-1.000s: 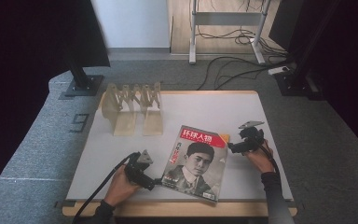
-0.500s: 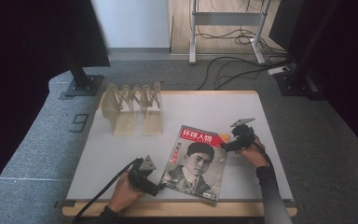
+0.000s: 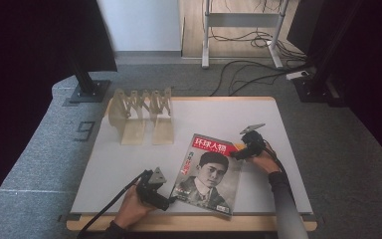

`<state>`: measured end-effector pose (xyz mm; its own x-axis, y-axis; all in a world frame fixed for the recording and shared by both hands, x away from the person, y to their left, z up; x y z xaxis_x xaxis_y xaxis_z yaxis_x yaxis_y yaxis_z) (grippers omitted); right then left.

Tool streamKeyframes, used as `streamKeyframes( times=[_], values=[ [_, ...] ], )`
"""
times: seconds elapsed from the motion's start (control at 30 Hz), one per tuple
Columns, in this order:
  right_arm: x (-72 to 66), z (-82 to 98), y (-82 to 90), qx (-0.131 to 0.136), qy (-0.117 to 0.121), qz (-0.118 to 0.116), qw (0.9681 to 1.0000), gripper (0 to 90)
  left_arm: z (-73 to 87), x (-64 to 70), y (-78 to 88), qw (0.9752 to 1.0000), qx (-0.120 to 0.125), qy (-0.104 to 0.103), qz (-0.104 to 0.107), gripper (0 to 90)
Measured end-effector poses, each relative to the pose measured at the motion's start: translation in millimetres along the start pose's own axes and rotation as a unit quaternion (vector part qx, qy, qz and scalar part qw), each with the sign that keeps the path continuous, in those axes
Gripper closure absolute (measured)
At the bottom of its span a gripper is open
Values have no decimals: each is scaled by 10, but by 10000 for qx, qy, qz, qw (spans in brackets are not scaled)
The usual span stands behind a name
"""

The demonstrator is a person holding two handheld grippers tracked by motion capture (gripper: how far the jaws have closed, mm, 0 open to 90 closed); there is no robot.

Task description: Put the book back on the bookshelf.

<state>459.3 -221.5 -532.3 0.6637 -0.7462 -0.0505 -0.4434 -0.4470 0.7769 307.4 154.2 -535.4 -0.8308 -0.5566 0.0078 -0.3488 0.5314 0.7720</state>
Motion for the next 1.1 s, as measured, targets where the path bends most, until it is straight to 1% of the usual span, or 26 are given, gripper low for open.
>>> streamKeyframes(
  times=[0.07, 0.13, 0.23, 0.33, 0.37, 0.5, 0.53, 0.57, 0.6, 0.63, 0.67, 0.7, 0.73, 0.77, 0.8, 0.83, 0.87, 0.9, 0.93, 0.97, 1.03, 1.07, 1.1],
  values=[
    [-8, 3, 22, -16, 29, -42, 10000, 91, 0, 1, -1, 10000, 3, 7, -6, 0],
    [-13, 10, 55, -33, 98, -132, 9999, 147, -1, 5, -4, 10000, 11, 26, -31, 0],
    [-27, 26, 88, -79, 178, -238, 9995, 182, -1, 3, -6, 10000, 16, 31, -31, 0],
    [-25, 30, 106, -121, 162, -251, 9995, 193, -4, 0, -8, 10000, 15, 40, -39, 0],
    [-9, 33, 129, -152, 100, -260, 9995, 223, -4, 1, -8, 10000, 15, 43, -43, 0],
    [38, 51, 186, -159, 0, -338, 9993, 292, -5, 1, -9, 10000, 12, 41, -48, 0],
    [38, 51, 186, -159, 0, -338, 9993, 292, -5, 1, -9, 10000, 12, 41, -48, 0],
    [54, 53, 228, -138, -97, -385, 9991, 329, -6, 1, -9, 10000, 11, 37, -48, 0],
    [54, 53, 228, -138, -97, -385, 9991, 329, -6, 1, -9, 10000, 11, 37, -48, 0],
    [57, 49, 252, -74, -126, -393, 9991, 355, -6, 1, -10, 10000, 12, 37, -49, 0],
    [60, 35, 307, 41, -170, -404, 9990, 409, -6, 2, -10, 10000, 11, 39, -48, 0],
    [61, 28, 333, 96, -182, -418, 9989, 437, -6, 2, -10, 10000, 11, 40, -48, 0],
    [58, 23, 357, 111, -209, -417, 9988, 464, -6, 2, -10, 10000, 11, 40, -48, 0],
    [58, 23, 357, 111, -209, -417, 9988, 464, -6, 2, -10, 10000, 11, 40, -48, 0],
    [58, 10, 389, 116, -202, -375, 9990, 527, -6, 2, -10, 10000, 13, 40, -42, 0],
    [58, 2, 400, 103, -204, -355, 9991, 559, -6, 2, -10, 10000, 12, 38, -45, 0],
    [58, 2, 400, 103, -204, -355, 9991, 559, -6, 2, -10, 10000, 12, 38, -45, 0],
    [45, -17, 413, 72, -173, -239, 9995, 640, -6, 2, -10, 10000, 10, 37, -42, 0],
    [45, -17, 413, 72, -173, -239, 9995, 640, -6, 2, -10, 10000, 10, 37, -42, 0],
    [25, -38, 420, -8, -90, -40, 10000, 729, -6, 1, -10, 10000, 8, 34, -41, 0],
    [6, -56, 424, -83, -35, 131, 9999, 814, -6, 2, -10, 10000, 10, 35, -40, 0],
    [-1, -66, 431, -77, -86, 118, 9999, 835, -6, 2, -10, 10000, 10, 34, -40, 0],
    [-10, -75, 437, -54, -79, 105, 9999, 847, -6, 2, -10, 10000, 12, 34, -40, 0]
  ],
)
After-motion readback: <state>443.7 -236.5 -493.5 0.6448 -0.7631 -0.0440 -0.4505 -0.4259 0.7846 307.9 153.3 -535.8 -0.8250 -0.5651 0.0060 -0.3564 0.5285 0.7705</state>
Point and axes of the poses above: each handheld gripper's, and its own axes: y roughly backward along the jaws, z roughly out of its underside, x roughly to its right, the point moved 1 cm from there along -y, roughly forward along the jaws, and after that the axes turned 1 degree about -x, right-handed, at the moved point
